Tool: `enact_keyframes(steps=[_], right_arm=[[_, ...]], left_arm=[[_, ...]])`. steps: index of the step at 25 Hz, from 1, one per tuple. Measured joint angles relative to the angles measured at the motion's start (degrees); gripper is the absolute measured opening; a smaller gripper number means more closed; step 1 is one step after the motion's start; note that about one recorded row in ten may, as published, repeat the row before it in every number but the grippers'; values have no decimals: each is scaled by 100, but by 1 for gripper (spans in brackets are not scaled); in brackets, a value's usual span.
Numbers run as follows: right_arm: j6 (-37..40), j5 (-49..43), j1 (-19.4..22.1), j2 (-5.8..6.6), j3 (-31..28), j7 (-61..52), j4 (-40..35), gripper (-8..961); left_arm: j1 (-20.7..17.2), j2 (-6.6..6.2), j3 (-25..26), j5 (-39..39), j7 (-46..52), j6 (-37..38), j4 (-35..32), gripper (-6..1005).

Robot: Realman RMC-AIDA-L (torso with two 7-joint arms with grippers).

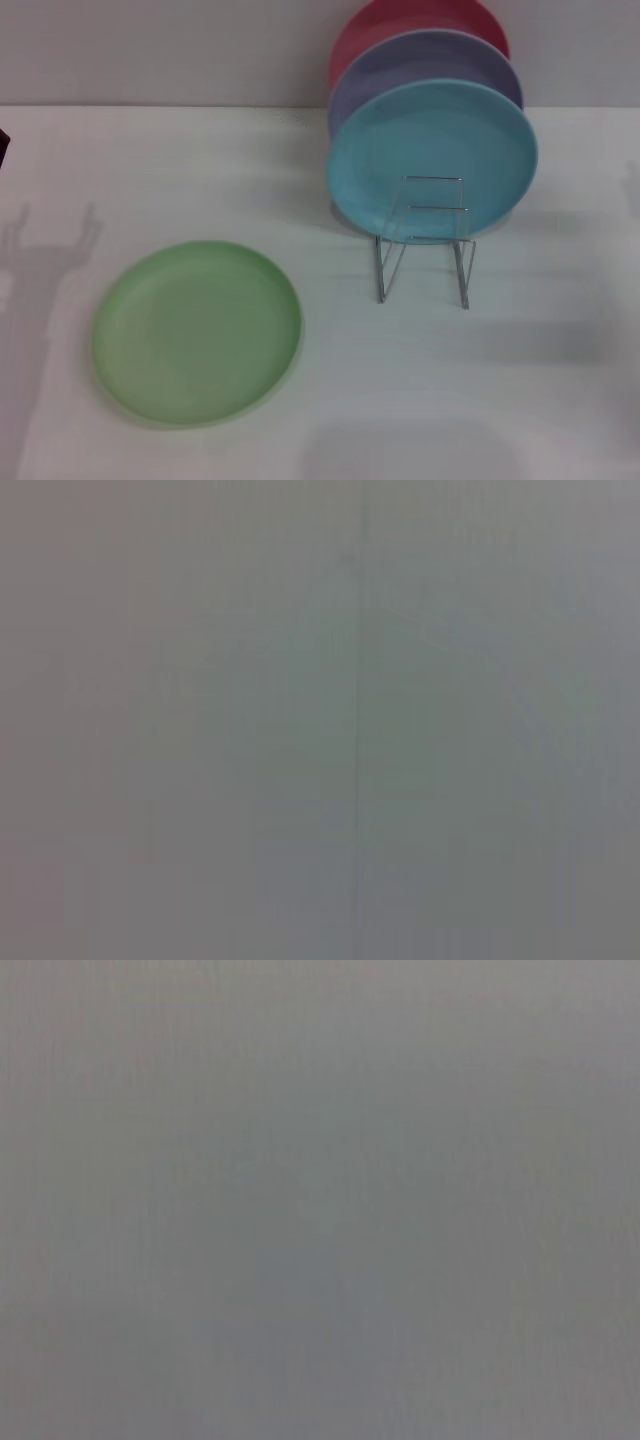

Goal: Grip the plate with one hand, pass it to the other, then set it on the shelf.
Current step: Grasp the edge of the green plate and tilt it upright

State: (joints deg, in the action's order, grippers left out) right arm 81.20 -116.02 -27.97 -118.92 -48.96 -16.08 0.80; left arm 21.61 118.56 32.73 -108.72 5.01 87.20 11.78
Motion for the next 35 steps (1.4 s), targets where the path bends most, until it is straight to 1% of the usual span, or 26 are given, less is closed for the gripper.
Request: enact_keyframes(steps=[10, 17, 21, 23, 24, 26, 28, 30, 33, 34, 35], right_arm=[[0, 0, 2, 0, 0, 0, 34, 694], [0, 0, -5, 0, 0, 1, 27, 694], [0, 0, 5, 0, 0, 1, 27, 694], [0, 0, 6, 0, 0, 1, 23, 694], [0, 0, 6, 0, 0, 1, 24, 694], [0, 0, 6, 0, 0, 1, 31, 694], [-2, 0, 3, 0, 1, 1, 33, 694], [-3, 0, -6, 0, 0, 0, 35, 694], [-5, 1, -32, 0, 0, 0, 35, 694], [-5, 1, -32, 0, 0, 0, 35, 694], [-6, 1, -38, 0, 1, 0, 35, 694]], left_arm=[[24, 8, -100, 1, -104, 96, 13, 829], [-3, 6, -98, 2, -768, 119, 260, 828], [14, -37, -27, 1, -962, -248, 512, 828], [39, -84, 125, 3, -965, -616, 685, 828], [44, -92, 153, 3, -965, -671, 714, 828], [62, -184, 267, 3, -990, -1060, 935, 828], [67, -311, 346, 4, -1124, -1445, 1236, 828], [28, -477, 495, 3, -1421, -1920, 1687, 828], [-177, -733, 892, 1, -2082, -2748, 2606, 827], [-312, -827, 1103, -31, -2413, -3144, 3057, 827], [-382, -866, 1211, -51, -2546, -3311, 3279, 827]])
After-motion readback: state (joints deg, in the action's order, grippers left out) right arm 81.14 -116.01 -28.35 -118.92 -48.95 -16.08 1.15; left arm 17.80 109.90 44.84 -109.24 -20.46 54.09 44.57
